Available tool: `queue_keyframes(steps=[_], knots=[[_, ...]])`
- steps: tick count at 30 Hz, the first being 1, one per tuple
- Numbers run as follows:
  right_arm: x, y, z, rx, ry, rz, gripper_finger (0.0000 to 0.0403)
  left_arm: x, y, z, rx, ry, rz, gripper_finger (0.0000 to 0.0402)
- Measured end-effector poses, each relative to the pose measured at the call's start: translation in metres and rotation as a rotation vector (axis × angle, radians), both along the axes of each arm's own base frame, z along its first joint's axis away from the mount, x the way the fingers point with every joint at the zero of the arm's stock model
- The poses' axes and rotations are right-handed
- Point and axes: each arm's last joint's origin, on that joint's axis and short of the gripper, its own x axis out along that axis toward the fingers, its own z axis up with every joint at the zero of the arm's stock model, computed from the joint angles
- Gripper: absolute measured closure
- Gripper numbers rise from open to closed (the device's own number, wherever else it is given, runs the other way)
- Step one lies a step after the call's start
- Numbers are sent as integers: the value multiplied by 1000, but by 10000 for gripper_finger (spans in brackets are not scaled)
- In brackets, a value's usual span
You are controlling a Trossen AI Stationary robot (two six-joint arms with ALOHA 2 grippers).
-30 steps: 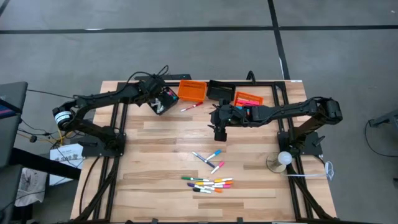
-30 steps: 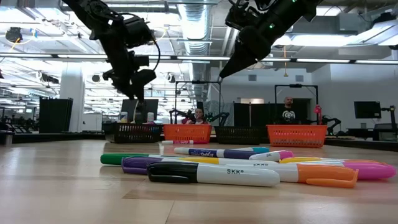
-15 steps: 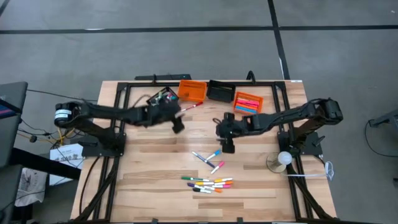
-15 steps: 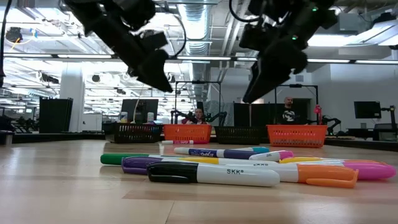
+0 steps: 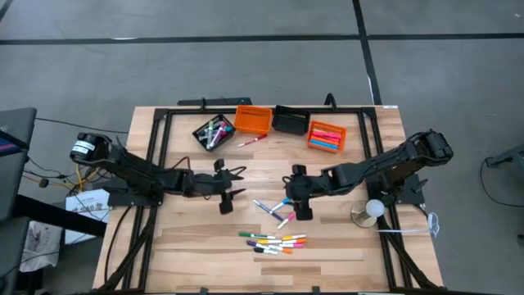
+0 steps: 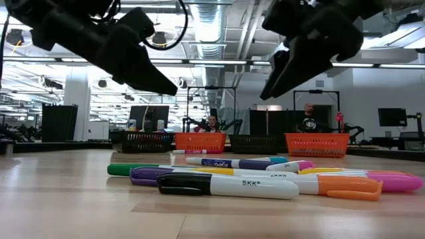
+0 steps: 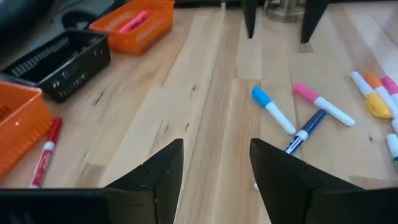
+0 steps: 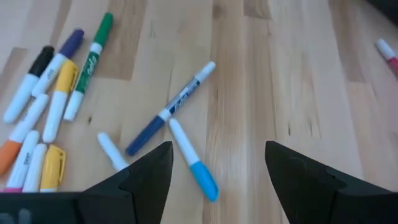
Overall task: Pick & Place Markers
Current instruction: Put the small blue marker into the right black bin
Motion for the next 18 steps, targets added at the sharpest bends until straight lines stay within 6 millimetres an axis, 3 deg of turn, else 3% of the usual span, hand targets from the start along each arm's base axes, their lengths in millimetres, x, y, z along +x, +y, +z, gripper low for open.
queue_keyframes(steps=[5,9,12,18], knots=[[4,-1,3,7,-48,-4,159,-2,2,-3,5,-20,2,216],[4,-2,3,10,-50,-9,159,-2,-1,-3,-99,-19,-62,216],[3,4,3,12,-50,12,159,-2,-5,-3,-157,-9,-164,216],[-1,21,4,14,-54,67,159,-3,-11,-3,-226,-21,-171,216]])
